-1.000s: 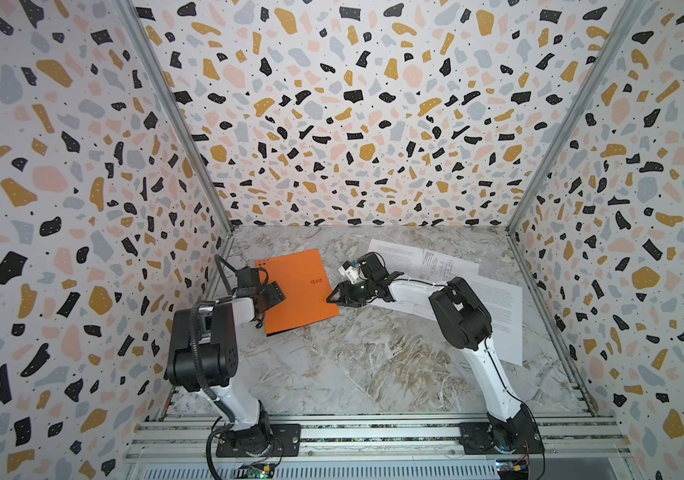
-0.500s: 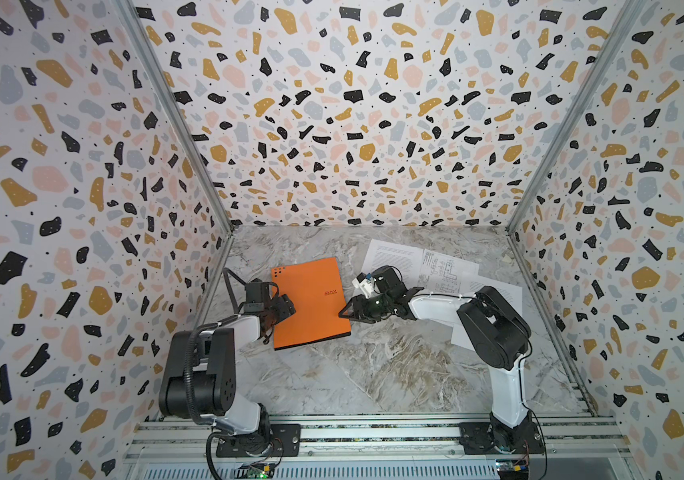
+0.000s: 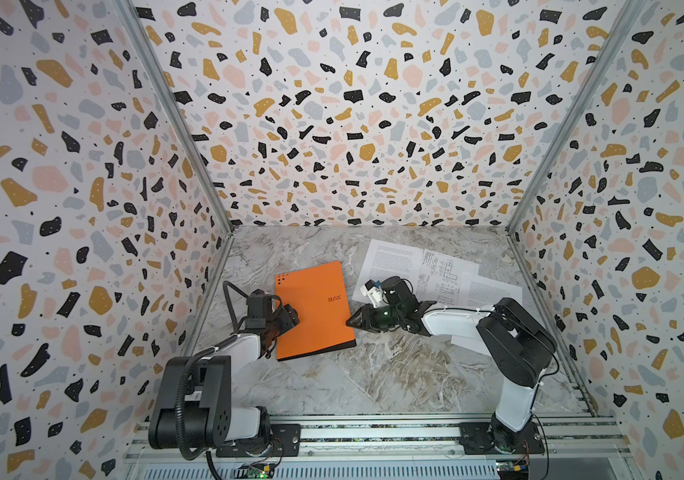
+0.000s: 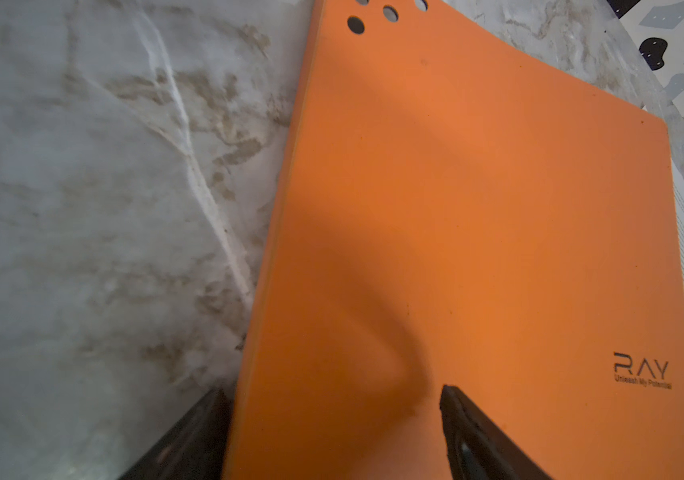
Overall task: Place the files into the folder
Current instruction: 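Grip the far edge of the orange folder with the right gripper and lift it upright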
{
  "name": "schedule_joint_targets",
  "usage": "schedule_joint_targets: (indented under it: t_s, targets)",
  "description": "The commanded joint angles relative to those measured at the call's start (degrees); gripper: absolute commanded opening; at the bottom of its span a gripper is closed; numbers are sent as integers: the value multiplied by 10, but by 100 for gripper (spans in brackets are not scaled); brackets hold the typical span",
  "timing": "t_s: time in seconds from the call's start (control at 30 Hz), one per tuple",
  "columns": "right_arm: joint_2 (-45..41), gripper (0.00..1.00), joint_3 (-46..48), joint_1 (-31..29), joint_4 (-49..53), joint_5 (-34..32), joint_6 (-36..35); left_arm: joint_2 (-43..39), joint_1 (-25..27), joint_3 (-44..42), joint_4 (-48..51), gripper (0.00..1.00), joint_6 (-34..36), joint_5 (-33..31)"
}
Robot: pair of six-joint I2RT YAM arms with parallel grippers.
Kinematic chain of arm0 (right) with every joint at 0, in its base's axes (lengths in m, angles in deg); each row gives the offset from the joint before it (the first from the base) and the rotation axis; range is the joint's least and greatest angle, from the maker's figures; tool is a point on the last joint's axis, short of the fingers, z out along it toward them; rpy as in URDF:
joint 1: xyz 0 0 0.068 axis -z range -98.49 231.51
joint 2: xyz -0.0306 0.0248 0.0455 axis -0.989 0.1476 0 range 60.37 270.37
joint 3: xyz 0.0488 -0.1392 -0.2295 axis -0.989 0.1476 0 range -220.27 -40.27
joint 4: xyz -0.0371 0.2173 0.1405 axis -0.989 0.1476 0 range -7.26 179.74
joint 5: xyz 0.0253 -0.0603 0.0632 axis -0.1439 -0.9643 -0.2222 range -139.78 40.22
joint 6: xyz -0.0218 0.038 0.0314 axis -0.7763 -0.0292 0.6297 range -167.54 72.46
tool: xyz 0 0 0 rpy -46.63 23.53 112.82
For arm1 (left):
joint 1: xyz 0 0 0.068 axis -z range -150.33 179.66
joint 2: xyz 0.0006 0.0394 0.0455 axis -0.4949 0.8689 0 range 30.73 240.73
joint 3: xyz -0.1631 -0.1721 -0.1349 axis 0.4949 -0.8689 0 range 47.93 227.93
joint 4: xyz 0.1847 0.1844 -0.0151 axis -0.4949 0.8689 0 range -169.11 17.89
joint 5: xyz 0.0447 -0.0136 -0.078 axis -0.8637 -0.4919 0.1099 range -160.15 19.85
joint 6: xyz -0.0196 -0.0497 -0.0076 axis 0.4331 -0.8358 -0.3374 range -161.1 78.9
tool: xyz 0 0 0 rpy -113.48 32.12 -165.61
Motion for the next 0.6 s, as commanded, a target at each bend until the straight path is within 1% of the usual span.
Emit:
schedule_joint_targets:
  t_s: [0.0,0.17,0.4,0.47,0.57]
  targets:
    - [-41,34,17,-6,-48,2,17,-11,18,-6,-39,79,-13,38]
    - [-55,34,57,-5,-99,4,56,-10,23,-4,-61,79,-4,49]
    - [-47,34,75,-1,-132,8,95,2,23,0,-97,80,11,64]
    - [-49,32,77,0,-132,-1,96,8,23,4,-98,80,12,64]
    - [-49,25,76,1,-131,-11,99,16,23,8,-99,80,14,61]
